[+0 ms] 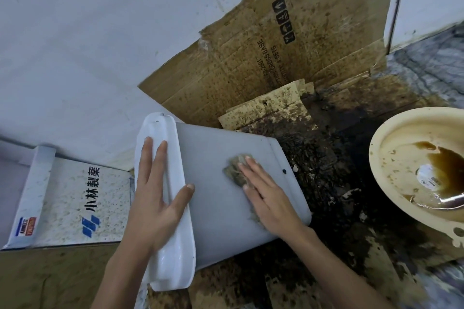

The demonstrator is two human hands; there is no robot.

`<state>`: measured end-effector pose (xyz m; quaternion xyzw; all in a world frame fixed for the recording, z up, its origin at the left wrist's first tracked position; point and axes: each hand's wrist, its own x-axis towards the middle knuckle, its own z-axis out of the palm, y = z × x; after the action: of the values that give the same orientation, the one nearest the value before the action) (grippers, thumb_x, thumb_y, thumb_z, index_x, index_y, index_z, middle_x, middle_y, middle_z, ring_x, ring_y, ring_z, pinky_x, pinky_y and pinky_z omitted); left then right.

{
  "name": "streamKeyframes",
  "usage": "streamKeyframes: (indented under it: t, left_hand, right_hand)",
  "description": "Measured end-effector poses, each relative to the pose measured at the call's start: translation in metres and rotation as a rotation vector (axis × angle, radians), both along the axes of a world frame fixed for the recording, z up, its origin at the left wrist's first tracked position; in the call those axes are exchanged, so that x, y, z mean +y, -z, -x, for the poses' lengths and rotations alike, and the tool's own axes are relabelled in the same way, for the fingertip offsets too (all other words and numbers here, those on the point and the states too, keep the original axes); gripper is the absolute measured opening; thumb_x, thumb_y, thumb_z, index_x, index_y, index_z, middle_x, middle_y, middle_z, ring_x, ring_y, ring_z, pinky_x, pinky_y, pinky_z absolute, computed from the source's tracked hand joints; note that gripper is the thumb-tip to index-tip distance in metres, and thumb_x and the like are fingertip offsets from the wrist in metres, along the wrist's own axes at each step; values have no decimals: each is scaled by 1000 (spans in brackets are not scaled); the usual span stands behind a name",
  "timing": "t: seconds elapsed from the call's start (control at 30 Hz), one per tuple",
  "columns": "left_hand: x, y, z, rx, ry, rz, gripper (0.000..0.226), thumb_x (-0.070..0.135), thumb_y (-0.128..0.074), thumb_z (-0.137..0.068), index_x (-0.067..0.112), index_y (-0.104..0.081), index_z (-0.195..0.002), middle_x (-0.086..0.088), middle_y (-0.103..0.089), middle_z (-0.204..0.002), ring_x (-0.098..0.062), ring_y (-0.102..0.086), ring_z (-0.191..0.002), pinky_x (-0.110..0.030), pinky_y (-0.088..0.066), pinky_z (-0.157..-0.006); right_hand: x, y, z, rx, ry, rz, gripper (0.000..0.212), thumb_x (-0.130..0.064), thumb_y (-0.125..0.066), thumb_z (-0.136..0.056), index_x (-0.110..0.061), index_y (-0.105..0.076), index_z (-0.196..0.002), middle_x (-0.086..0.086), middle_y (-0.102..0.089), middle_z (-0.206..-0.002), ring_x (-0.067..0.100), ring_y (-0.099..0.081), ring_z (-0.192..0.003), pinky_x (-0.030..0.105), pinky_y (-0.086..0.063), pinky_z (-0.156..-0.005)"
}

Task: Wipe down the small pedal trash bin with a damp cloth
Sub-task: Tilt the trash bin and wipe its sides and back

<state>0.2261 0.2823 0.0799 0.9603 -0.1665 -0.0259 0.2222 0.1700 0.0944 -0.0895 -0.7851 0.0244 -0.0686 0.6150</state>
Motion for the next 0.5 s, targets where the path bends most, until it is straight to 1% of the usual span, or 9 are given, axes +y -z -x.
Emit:
streamKeyframes:
  t: [0.07, 0.13, 0.17, 0.23, 0.3, 0.33, 0.4, 0.5]
  left_hand:
    - [1, 1, 0, -3, 2, 5, 88, 50, -56, -86, 38, -14, -162, 30, 10, -167, 12, 7, -152, -16, -9, -114]
    - [2, 2, 0, -5, 6, 14, 88, 48, -57, -85, 40, -14, -162, 31, 10, -167, 14, 7, -151, -8, -7, -110]
    - [2, 2, -1, -6, 5, 14, 88, 48, -58, -85, 40, -14, -161, 32, 9, -167, 15, 7, -151, -6, -6, -108]
    - [4, 2, 0, -14, -1, 14, 88, 47, -58, -84, 41, -16, -161, 34, 8, -166, 16, 5, -150, -5, -7, -107]
    - [3, 3, -1, -15, 4, 15, 88, 47, -59, -84, 41, -16, -161, 34, 8, -166, 16, 6, -150, -6, -7, -108]
    - [3, 3, -1, -14, 6, 17, 88, 48, -59, -83, 41, -17, -161, 34, 8, -166, 16, 6, -150, -8, -7, -109]
    - [1, 3, -1, -14, -3, 22, 89, 47, -60, -83, 39, -18, -161, 33, 6, -167, 17, 6, -149, -11, -8, -112]
    - [1, 3, -1, -15, -7, 24, 89, 46, -60, -82, 38, -20, -161, 32, 5, -167, 18, 6, -149, -7, -7, -110]
  right_hand:
    - [-15, 24, 0, 89, 66, 18, 47, -35, -38, -105, -39, -29, -151, -23, -14, -161, -3, -9, -148, 30, -12, -122]
    - [-29, 45, -15, 175, 132, 37, 47, -34, -36, -105, -34, -29, -152, -20, -13, -161, 2, -10, -149, 34, -11, -123]
    - [-36, 51, -28, 222, 163, 31, 47, -33, -35, -106, -31, -29, -153, -19, -14, -161, 5, -10, -150, 35, -11, -123]
    - [-48, 55, -56, 302, 207, 2, 48, -32, -33, -106, -26, -28, -154, -11, -16, -163, 9, -10, -150, 35, -11, -123]
    - [-53, 49, -81, 338, 219, 1, 48, -31, -31, -106, -24, -27, -154, -6, -18, -164, 10, -11, -150, 35, -10, -123]
    - [-51, 43, -90, 321, 202, 23, 48, -32, -30, -107, -24, -27, -154, -5, -19, -164, 10, -11, -150, 36, -10, -123]
    - [-40, 29, -91, 229, 128, 80, 49, -34, -28, -107, -26, -24, -155, -8, -16, -164, 9, -9, -150, 39, -9, -123]
    - [-23, 20, -57, 73, 41, 100, 50, -39, -28, -106, -30, -18, -154, -11, -12, -164, 5, -6, -150, 33, -7, -121]
